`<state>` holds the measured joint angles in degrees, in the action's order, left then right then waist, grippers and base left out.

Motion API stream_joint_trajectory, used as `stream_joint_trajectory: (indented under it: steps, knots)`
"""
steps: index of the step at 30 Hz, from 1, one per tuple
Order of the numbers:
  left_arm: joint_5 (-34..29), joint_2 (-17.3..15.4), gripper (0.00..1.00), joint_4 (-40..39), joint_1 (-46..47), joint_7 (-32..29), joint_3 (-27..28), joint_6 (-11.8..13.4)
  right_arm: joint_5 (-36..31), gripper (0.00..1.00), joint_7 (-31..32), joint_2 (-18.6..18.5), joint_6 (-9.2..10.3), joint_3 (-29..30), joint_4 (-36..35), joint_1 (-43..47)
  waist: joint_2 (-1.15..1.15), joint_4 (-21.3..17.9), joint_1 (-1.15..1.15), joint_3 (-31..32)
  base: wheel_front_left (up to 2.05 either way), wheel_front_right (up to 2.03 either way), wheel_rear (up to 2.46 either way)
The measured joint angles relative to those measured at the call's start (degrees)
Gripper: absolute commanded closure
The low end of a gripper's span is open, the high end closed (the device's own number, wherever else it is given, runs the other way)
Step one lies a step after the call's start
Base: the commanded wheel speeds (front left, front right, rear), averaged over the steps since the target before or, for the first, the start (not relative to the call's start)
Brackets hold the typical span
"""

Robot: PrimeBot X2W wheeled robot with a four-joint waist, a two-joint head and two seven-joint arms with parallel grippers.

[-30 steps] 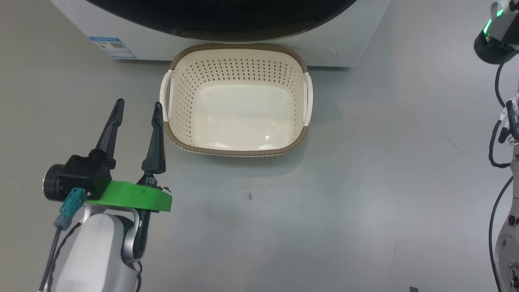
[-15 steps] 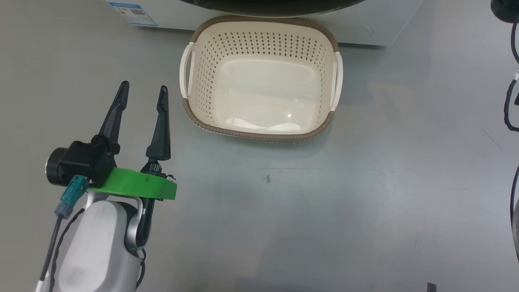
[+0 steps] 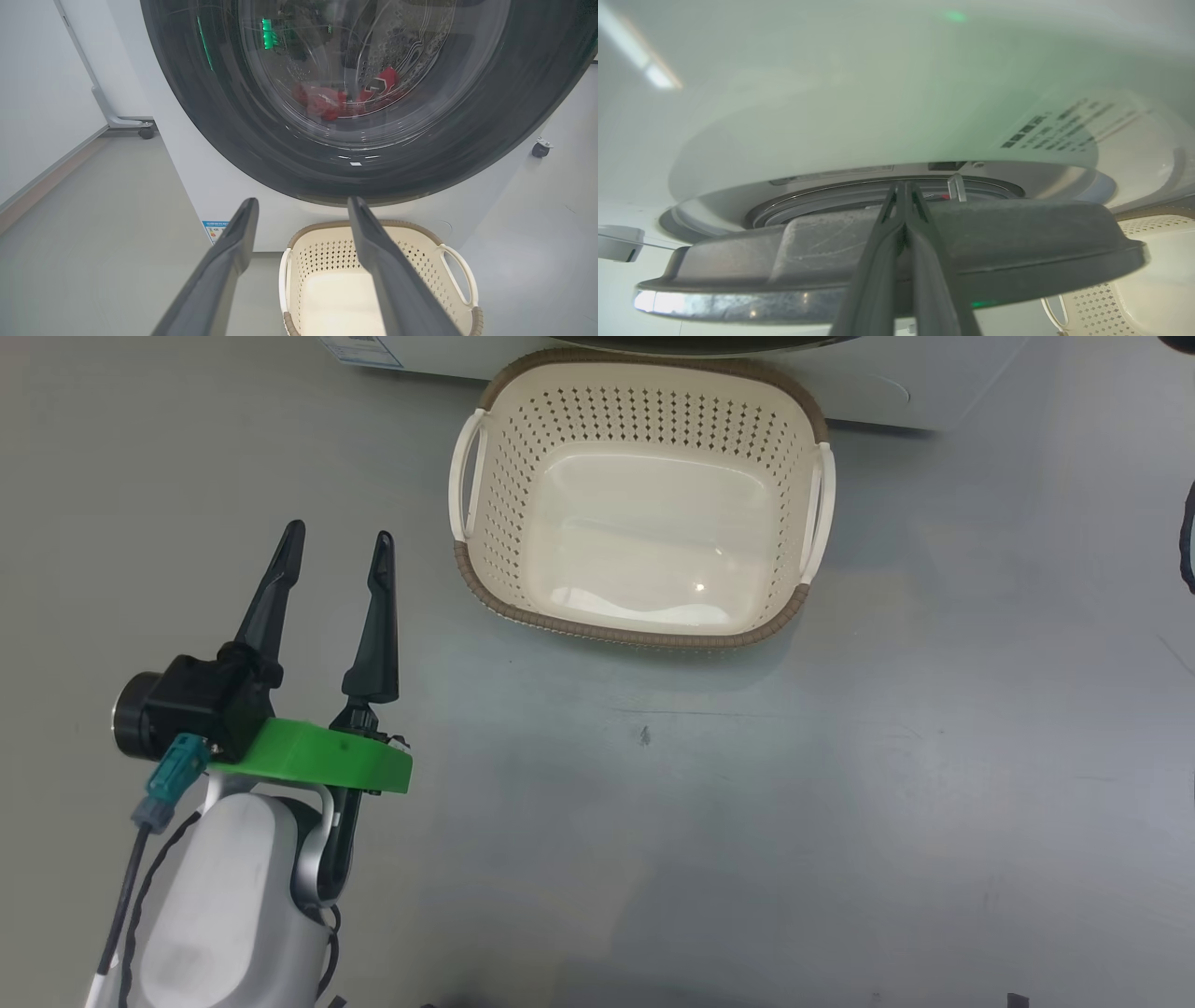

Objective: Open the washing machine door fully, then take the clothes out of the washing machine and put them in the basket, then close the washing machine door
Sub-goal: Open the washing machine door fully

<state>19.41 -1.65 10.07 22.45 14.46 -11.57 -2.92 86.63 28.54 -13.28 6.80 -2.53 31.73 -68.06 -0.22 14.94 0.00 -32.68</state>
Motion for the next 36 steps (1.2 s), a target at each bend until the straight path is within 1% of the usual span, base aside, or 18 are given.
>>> stream_joint_trajectory:
  steps: [9, 20, 25, 26, 28, 30, 34, 36]
  knots:
    - [-0.01, 0.1, 0.0, 0.23, 0.25, 0.0, -0.04, -0.41, -0.42, 1.0, 1.02, -0.42, 0.01, -0.6, 3.37, -2.26, 0.0, 0.65, 0.0, -0.1, 0.0, 0.0, 0.0]
    - [-0.01, 0.14, 0.0, 0.24, 0.53, 0.0, 0.08, -0.4, 0.33, 1.0, 4.65, -1.14, 0.0, -1.18, 6.02, -2.94, 0.0, 0.73, 0.0, 0.26, 0.0, 0.0, 0.0]
    - [-0.01, 0.15, 0.0, 0.25, 0.53, 0.0, 0.07, -0.34, 1.18, 1.0, 7.33, -1.33, -0.19, -1.45, 7.0, -2.94, 0.0, 0.34, 0.0, 0.58, 0.0, 0.0, 0.0]
    - [-0.01, 0.15, 0.0, 0.25, 0.53, 0.0, 0.08, -0.33, 1.36, 1.0, 7.64, -1.31, -0.29, -1.51, 7.22, -2.94, 0.0, 0.25, 0.0, 0.65, 0.0, 0.0, 0.0]
    - [-0.03, 0.18, 0.0, 0.32, 0.53, 0.0, 0.43, -0.21, 1.64, 1.0, 8.15, -1.12, -1.13, -1.65, 7.77, -2.76, 0.0, 0.0, 0.0, 0.85, 0.0, 0.0, 0.0]
    - [-0.03, 0.18, 0.0, 0.36, 0.53, 0.0, 0.53, -0.15, 2.02, 1.0, 8.86, -0.92, -1.29, -1.78, 8.15, -2.5, 0.0, -0.35, 0.0, 1.1, 0.0, 0.0, 0.0]
    - [-0.22, 0.2, 0.0, 0.56, 0.52, 0.0, 0.43, -0.14, 2.68, 1.0, 10.32, -0.51, -2.35, -1.91, 8.73, -1.4, 0.0, -0.98, 0.0, 1.73, 0.0, 0.0, 0.0]
    - [-0.27, 0.21, 0.0, 0.78, 0.51, 0.0, 0.36, -0.14, 3.1, 1.0, 10.59, -0.14, -3.2, -1.92, 9.05, -0.58, 0.0, -1.26, 0.0, 2.14, 0.0, 0.0, 0.0]
